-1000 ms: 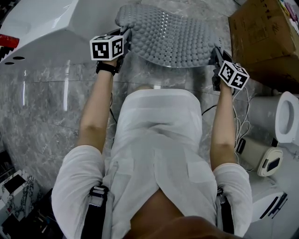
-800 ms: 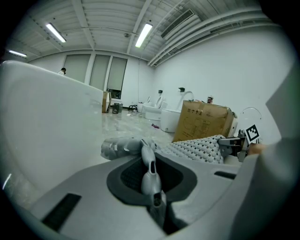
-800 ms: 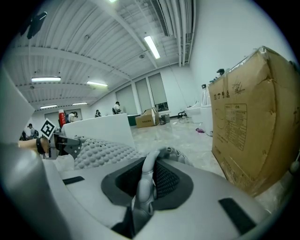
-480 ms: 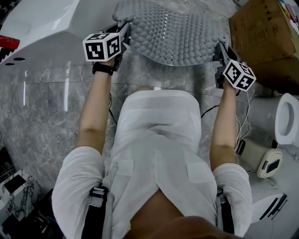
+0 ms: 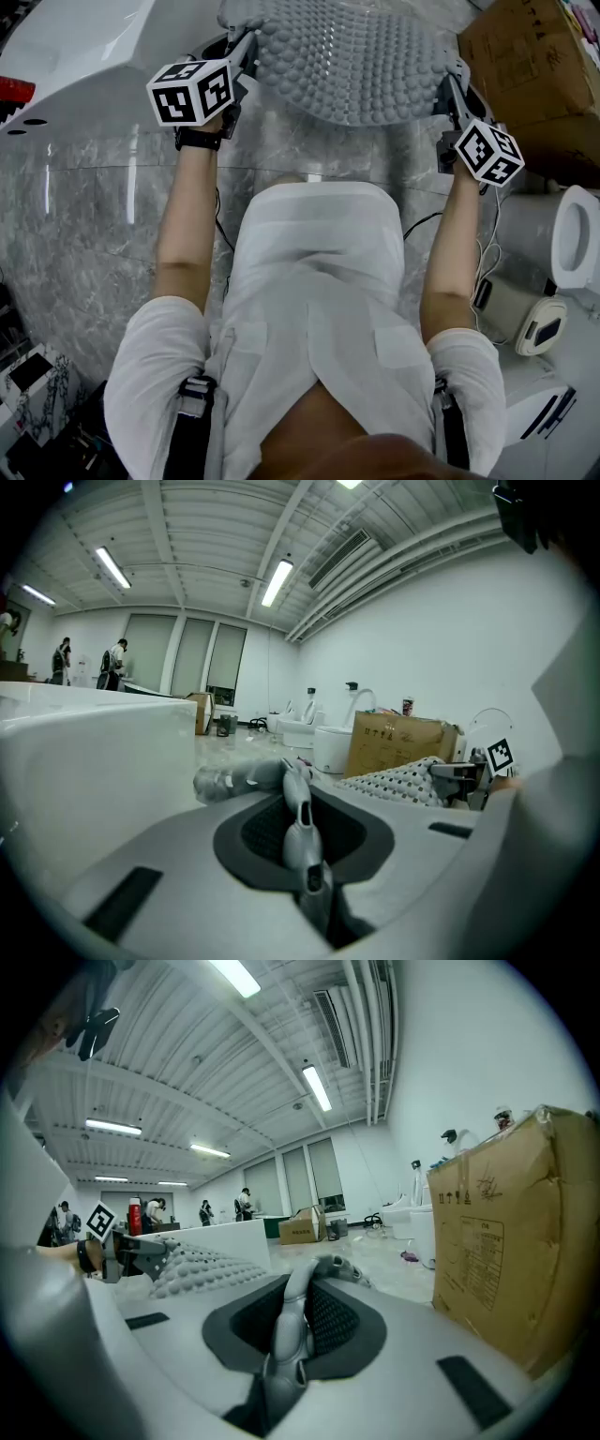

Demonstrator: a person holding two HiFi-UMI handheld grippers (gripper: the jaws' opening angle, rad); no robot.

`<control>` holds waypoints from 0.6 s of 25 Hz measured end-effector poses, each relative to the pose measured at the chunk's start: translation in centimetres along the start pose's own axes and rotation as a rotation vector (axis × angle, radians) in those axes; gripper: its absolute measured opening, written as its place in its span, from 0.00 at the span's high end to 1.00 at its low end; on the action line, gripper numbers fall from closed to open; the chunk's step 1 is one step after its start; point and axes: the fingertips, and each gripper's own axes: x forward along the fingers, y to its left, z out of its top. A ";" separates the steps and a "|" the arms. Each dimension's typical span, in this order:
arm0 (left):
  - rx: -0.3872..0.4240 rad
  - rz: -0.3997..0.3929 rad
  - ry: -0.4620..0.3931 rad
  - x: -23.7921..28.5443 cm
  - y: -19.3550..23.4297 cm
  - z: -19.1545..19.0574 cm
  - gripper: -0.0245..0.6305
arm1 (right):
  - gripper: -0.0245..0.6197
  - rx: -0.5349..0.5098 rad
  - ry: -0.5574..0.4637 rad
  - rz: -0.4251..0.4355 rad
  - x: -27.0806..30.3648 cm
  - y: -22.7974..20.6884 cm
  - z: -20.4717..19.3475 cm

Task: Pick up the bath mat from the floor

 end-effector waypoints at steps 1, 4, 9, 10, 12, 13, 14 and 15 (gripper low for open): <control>-0.001 0.000 -0.004 -0.1 -0.1 0.1 0.90 | 0.86 -0.003 -0.004 0.002 0.0 0.1 0.1; -0.004 0.003 -0.010 -0.2 0.0 0.1 0.90 | 0.86 -0.007 -0.012 0.009 0.0 0.2 0.4; -0.004 0.005 -0.006 -0.2 0.0 -0.1 0.90 | 0.86 -0.008 -0.011 0.034 0.2 0.5 0.5; -0.003 0.004 -0.005 -0.3 0.0 -0.1 0.90 | 0.86 -0.007 -0.011 0.037 0.2 0.5 0.4; -0.003 0.004 -0.005 -0.4 0.0 -0.1 0.90 | 0.86 -0.007 -0.011 0.039 0.2 0.6 0.2; -0.003 0.005 -0.005 -0.4 0.0 -0.1 0.90 | 0.86 -0.006 -0.011 0.040 0.2 0.6 0.2; -0.003 0.006 -0.004 -0.5 0.1 -0.1 0.90 | 0.86 -0.006 -0.011 0.040 0.2 0.6 0.2; -0.003 0.007 -0.004 -0.5 0.1 -0.2 0.90 | 0.86 -0.005 -0.011 0.040 0.2 0.6 0.1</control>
